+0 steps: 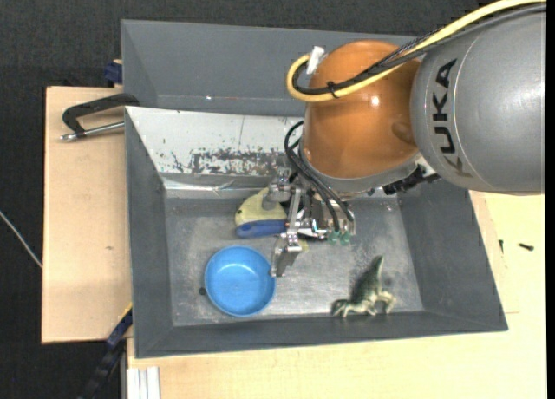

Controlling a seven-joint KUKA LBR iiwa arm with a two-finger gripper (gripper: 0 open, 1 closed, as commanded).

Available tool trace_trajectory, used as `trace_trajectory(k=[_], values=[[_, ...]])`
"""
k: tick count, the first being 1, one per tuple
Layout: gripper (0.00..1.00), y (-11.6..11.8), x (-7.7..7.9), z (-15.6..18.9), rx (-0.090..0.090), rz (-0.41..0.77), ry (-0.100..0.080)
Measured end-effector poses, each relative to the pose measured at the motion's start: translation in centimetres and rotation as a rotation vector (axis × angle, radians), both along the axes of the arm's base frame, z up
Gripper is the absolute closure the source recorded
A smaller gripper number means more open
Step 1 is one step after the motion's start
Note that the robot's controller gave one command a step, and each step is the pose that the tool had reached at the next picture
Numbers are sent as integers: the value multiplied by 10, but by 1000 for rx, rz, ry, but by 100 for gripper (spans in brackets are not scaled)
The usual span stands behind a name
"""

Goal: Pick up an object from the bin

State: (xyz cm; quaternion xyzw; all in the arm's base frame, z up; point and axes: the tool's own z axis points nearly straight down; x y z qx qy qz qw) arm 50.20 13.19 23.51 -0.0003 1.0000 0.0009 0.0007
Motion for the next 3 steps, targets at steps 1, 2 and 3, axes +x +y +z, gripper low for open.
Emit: trace_trajectory(k=[1,2,3], values=[[0,-44,42,-124,-3,113,7],[0,-60,91,-158,3,378,-12],[100,-58,97,-154,6,375,-36]])
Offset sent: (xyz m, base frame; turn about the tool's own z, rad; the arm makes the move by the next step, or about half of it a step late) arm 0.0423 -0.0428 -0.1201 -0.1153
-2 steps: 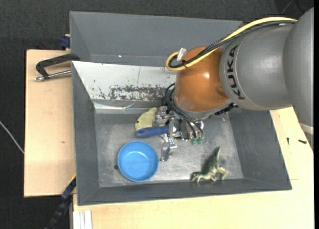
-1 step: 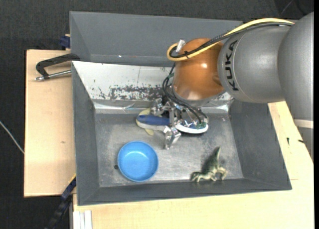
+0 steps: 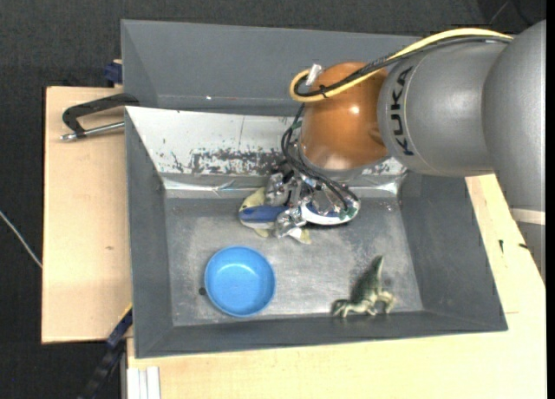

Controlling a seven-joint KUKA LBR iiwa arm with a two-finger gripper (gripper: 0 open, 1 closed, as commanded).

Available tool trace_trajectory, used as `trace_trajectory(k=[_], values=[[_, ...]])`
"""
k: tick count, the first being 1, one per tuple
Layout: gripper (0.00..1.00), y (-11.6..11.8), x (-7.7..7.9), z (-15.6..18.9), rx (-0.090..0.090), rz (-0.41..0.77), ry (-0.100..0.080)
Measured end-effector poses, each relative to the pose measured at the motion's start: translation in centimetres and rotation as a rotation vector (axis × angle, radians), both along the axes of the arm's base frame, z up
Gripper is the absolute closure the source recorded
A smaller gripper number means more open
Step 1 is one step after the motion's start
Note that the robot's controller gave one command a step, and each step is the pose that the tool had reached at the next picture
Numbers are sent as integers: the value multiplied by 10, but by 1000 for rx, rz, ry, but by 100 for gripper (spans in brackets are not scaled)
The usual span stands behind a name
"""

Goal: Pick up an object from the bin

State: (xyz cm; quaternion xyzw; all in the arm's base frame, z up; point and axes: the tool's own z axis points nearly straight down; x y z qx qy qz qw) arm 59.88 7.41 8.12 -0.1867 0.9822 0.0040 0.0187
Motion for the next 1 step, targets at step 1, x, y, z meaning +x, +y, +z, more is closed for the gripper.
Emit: trace_trajectory(k=[1], values=[[100,-10,-19,136,-15,106,21]])
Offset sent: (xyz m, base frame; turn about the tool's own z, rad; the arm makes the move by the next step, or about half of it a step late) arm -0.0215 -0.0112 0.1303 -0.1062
